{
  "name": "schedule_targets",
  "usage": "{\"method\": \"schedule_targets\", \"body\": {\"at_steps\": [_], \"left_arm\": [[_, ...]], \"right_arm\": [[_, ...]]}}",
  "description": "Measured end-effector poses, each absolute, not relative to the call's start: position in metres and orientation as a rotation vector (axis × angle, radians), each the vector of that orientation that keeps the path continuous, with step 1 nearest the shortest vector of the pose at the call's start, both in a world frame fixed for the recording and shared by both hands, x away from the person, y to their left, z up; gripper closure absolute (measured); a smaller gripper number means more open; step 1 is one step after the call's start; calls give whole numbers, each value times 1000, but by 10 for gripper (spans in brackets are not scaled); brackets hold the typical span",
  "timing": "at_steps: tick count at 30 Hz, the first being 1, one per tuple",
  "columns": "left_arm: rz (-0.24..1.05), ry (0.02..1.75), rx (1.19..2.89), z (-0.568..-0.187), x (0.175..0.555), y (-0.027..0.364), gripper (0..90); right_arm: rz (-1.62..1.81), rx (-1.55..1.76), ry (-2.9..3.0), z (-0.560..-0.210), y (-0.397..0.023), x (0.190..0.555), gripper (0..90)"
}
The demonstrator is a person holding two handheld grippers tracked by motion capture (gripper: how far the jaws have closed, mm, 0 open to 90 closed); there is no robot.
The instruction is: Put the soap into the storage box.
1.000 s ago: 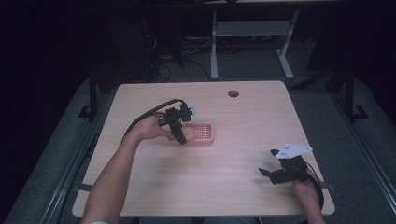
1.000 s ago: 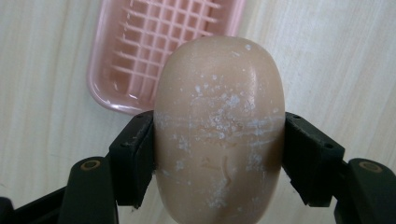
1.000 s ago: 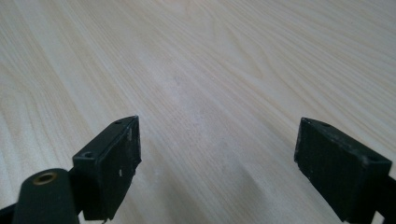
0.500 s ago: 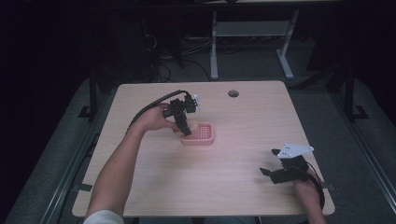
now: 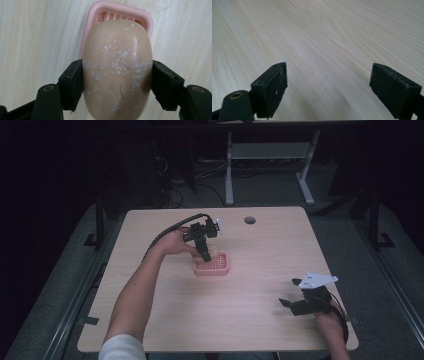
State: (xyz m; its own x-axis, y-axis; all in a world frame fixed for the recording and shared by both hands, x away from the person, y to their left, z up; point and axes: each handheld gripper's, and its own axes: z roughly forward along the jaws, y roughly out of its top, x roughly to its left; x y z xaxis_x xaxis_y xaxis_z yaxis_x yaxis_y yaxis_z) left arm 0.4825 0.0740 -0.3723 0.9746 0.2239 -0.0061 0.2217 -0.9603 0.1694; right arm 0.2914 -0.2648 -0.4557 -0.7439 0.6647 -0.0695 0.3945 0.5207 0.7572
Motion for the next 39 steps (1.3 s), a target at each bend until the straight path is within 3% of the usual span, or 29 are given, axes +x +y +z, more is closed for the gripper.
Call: {"method": "schedule_targets", "body": {"at_steps": [39], "left_arm": [[20,206,3012,-401,487,55,323]], "right_arm": [[1098,854,2393,-452,-267,291,142]]}}
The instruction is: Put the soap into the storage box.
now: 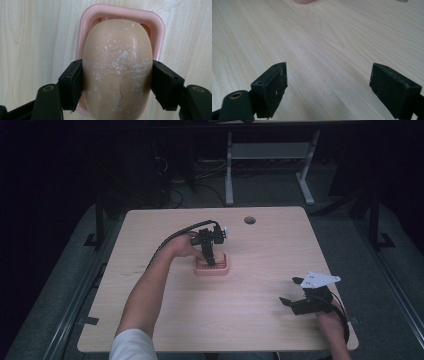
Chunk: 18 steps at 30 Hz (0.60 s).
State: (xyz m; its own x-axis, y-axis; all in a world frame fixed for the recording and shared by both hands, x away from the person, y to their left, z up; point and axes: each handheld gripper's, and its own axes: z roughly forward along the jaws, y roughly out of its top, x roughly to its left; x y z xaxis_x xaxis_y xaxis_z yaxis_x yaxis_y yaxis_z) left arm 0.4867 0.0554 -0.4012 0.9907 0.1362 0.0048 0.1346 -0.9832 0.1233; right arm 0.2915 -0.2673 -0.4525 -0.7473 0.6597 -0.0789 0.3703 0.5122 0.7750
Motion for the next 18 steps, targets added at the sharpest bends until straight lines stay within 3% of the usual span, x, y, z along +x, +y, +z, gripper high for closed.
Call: {"method": "schedule_targets", "body": {"at_steps": [18], "left_arm": [[-1,218,3034,-408,489,54,322]], "right_arm": [[1084,851,2398,-454,-267,293,142]]}}
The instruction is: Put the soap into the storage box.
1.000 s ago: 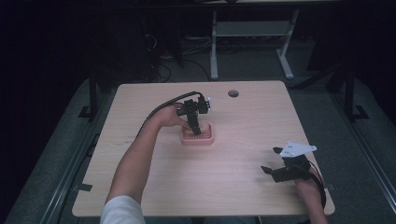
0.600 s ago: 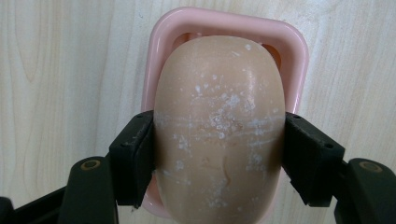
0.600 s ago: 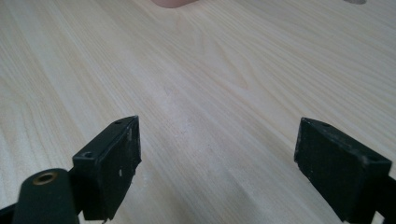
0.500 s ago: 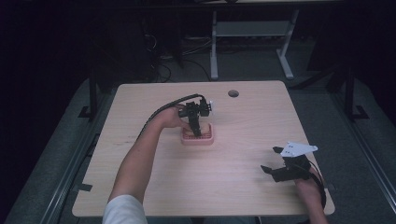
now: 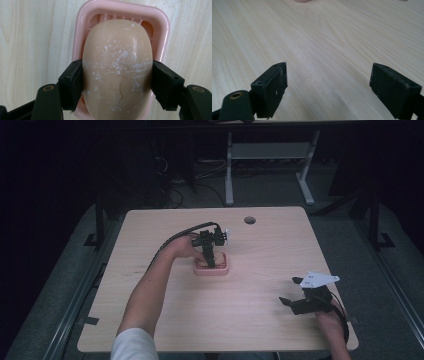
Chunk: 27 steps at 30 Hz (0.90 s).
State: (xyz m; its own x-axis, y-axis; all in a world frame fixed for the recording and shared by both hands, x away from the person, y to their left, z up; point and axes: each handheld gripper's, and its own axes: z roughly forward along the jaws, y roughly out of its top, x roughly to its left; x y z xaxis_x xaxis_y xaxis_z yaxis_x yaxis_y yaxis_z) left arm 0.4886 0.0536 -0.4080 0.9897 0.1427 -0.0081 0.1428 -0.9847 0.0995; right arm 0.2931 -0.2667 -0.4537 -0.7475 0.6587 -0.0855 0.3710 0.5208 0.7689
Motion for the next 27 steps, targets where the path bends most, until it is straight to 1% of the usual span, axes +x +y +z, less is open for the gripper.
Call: {"method": "schedule_targets", "body": {"at_steps": [5,10,27], "left_arm": [[1,217,3030,-408,489,53,322],[-28,232,3039,-412,490,53,321],[-26,238,3043,-413,492,52,320]], "right_arm": [[1098,872,2391,-454,-266,292,142],[1099,872,2390,-454,-266,292,142],[1089,850,2384,-453,-269,293,142]]}}
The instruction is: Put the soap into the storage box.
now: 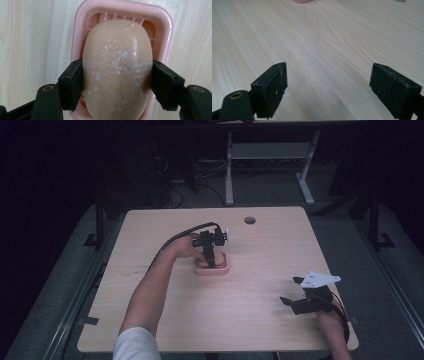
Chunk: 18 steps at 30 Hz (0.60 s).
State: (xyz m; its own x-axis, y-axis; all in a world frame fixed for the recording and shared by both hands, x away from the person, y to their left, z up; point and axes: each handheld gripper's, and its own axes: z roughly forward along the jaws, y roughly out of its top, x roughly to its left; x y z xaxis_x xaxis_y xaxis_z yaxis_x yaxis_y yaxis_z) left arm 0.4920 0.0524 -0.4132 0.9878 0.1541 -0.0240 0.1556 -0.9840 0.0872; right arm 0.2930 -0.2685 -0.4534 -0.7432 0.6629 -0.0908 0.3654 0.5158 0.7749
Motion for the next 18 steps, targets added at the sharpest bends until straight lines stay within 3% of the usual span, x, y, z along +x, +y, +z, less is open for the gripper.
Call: {"method": "schedule_targets", "body": {"at_steps": [13,18], "left_arm": [[-20,239,3047,-413,492,53,314],[5,260,3022,-407,492,54,272]], "right_arm": [[1095,855,2384,-453,-268,293,142],[1094,863,2385,-453,-266,292,142]]}}
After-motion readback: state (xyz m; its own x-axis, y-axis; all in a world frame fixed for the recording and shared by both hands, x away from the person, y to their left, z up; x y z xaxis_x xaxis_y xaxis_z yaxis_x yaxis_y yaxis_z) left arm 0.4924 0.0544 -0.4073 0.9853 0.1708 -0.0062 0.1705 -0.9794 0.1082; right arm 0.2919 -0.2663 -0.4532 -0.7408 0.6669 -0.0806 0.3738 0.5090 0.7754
